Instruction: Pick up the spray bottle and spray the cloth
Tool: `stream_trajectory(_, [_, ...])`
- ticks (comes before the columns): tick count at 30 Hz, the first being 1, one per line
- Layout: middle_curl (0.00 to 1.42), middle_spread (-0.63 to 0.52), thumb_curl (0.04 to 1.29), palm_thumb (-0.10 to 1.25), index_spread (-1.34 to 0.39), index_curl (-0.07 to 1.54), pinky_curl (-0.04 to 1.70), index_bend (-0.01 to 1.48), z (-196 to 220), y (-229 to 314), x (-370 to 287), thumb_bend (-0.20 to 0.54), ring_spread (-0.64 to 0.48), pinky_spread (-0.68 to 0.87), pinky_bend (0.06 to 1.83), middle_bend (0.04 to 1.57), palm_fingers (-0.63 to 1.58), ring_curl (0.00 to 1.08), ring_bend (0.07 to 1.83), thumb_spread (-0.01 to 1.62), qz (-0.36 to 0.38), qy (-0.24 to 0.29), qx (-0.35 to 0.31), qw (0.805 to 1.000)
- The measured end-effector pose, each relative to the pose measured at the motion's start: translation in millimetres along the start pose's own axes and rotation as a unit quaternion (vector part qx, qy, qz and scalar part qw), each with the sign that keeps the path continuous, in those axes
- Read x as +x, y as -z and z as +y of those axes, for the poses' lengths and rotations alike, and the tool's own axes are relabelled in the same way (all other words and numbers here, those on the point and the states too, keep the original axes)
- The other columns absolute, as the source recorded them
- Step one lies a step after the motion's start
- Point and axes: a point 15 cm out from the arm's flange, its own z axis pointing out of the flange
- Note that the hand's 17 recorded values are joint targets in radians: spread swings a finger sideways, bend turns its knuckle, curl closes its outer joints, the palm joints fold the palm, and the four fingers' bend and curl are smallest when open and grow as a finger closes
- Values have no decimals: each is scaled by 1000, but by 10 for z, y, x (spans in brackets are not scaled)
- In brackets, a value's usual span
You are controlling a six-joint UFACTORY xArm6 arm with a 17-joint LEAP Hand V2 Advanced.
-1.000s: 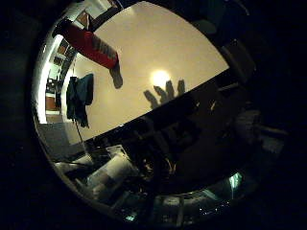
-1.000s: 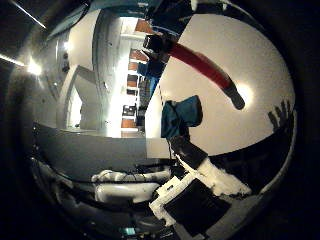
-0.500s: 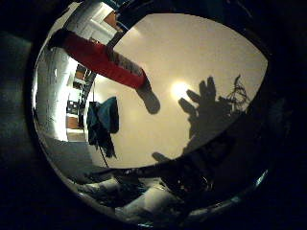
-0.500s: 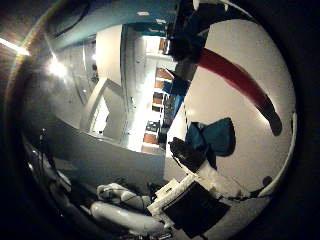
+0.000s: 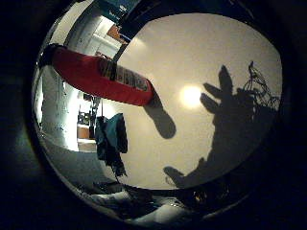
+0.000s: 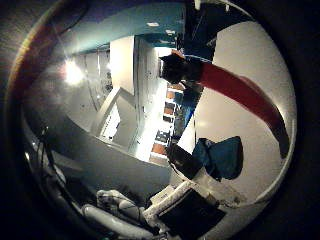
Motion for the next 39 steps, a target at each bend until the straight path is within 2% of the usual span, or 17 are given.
stream_trajectory(19, [356, 198, 347, 601, -136, 271, 318, 152, -257, -420, 15, -24, 214, 358, 312, 216, 103, 282, 350, 1050, -3, 3, 2, 1000])
stream_trajectory(30, [368, 165, 343, 612, -96, 279, 310, 156, -436, -1027, -209, -23, 208, 353, 291, 256, 212, 287, 399, 1045, -12, 9, -7, 1000])
stream_trajectory(35, [411, 55, 358, 688, -118, 295, 296, 180, -565, -1354, -264, -13, 110, 261, 273, 365, 464, 330, 553, 1031, -15, -1, 13, 1000])
stream_trajectory(39, [471, -72, 373, 749, -195, 341, 282, 197, -667, -1467, -232, -17, -56, 147, 296, 464, 652, 390, 720, 1023, -27, -19, 31, 999])
